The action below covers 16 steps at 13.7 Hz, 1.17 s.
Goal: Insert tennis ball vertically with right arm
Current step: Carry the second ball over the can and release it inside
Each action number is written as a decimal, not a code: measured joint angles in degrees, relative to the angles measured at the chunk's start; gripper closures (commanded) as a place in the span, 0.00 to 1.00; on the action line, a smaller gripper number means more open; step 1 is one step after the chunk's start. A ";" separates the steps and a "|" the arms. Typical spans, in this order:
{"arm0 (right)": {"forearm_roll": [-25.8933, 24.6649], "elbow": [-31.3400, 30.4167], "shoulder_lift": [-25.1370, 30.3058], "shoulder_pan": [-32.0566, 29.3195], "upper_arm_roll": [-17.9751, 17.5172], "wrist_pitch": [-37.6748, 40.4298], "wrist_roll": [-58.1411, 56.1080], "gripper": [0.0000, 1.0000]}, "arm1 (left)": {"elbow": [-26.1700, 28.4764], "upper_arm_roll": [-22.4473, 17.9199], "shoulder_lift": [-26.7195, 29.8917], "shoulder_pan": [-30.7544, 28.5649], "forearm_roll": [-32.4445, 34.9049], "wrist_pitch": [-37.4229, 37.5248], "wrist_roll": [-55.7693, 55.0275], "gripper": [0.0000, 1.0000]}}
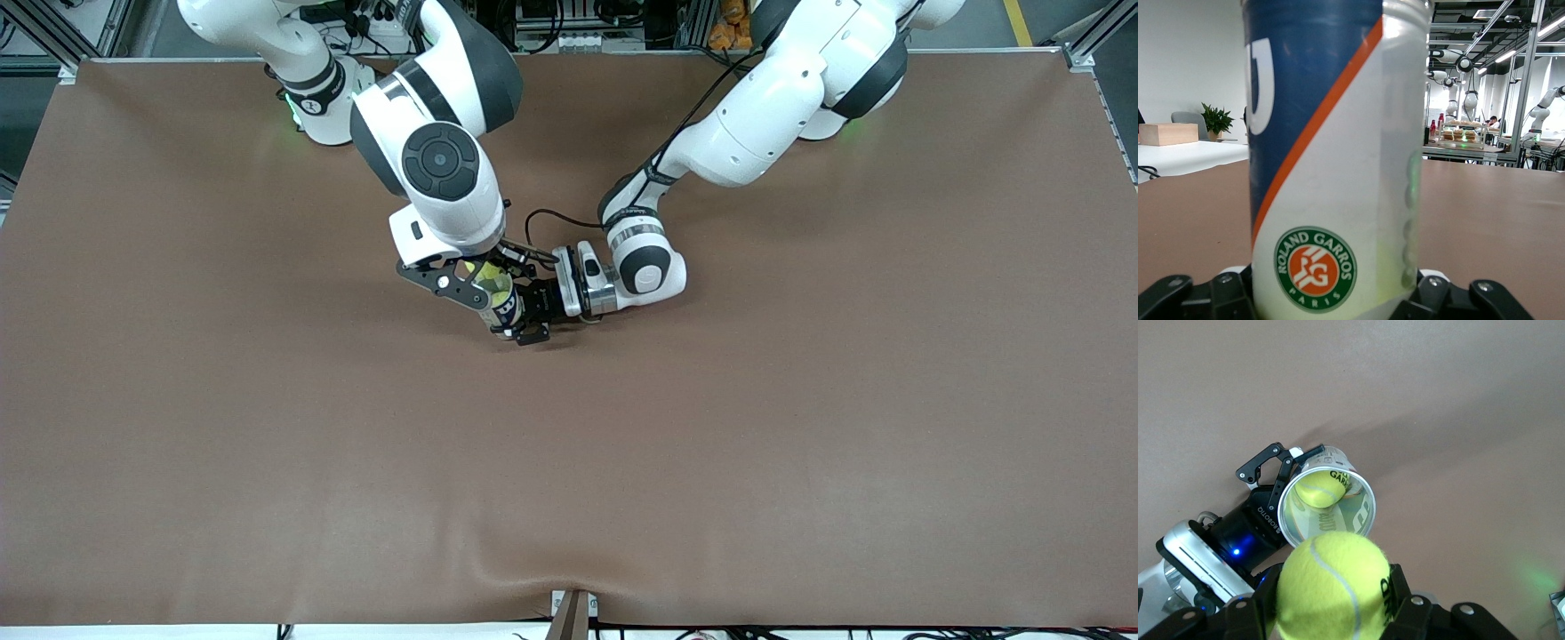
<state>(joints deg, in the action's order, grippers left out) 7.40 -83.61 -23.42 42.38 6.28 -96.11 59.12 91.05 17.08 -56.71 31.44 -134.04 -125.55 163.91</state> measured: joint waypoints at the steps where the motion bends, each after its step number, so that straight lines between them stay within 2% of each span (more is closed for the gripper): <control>1: 0.00 0.00 -0.11 -0.01 0.09 -0.07 0.00 1.00 | 0.00 0.00 0.00 0.00 0.00 0.00 0.00 0.42; 7: 0.00 0.01 -1.14 -0.29 0.27 -3.30 0.00 0.99 | 0.00 -0.01 -0.01 0.00 -0.03 0.02 0.00 0.45; 8: 0.00 0.01 -1.23 -0.31 0.30 -3.47 0.00 0.92 | 0.00 -0.01 -0.01 0.00 -0.04 0.02 0.00 0.45; 13: 0.00 0.08 -1.24 -0.35 0.36 -3.48 0.00 0.73 | 0.00 -0.01 -0.01 0.00 -0.04 0.03 0.00 0.46; 15: 0.00 0.12 -1.24 -0.43 0.51 -3.47 0.00 0.31 | 0.00 -0.01 -0.01 0.00 -0.04 0.03 0.00 0.45; 16: 0.00 0.12 -1.24 -0.49 0.59 -3.47 0.00 0.00 | 0.00 -0.01 -0.01 0.00 -0.04 0.04 0.00 0.45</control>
<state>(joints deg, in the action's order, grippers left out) 7.40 -83.49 -24.66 41.89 6.88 -99.58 59.12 91.05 17.07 -56.72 31.44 -134.07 -125.51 163.91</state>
